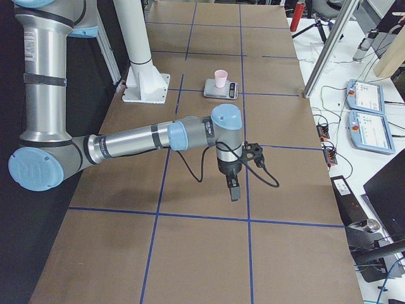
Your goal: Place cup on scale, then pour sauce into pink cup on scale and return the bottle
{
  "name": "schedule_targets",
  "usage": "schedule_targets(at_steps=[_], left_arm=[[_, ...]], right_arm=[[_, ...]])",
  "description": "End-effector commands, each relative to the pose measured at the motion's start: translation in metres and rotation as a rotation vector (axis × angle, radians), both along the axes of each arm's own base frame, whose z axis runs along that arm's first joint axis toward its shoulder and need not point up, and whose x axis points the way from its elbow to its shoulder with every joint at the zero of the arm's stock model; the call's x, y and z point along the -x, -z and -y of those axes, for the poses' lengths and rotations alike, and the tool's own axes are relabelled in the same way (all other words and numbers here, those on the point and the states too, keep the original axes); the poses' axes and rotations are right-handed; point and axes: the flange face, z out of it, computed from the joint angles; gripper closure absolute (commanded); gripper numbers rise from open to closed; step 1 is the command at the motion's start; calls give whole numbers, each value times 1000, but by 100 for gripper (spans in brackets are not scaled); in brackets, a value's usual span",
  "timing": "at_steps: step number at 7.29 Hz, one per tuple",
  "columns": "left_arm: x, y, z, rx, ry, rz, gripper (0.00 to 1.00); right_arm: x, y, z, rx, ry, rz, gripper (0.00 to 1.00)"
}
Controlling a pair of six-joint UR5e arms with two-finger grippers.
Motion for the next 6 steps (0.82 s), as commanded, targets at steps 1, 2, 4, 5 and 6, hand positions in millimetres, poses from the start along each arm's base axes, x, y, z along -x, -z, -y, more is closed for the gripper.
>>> schedule_targets(at_steps=[1,2,4,5,6], left_arm=[[0,1,1,-1,0,0,0],[0,0,0,0,0,0,0],[0,1,5,0,1,0,0],[0,2,5,0,2,0,0],[0,5,5,-6,-1,0,0]], right_arm=[[7,-46,-8,116,15,89,0],[12,-44,-11,127,19,153,0],[16,-31,-8,111,24,213,0],[18,-30,-10,113,27,241,0],[19,-32,-11,118,28,241,0]])
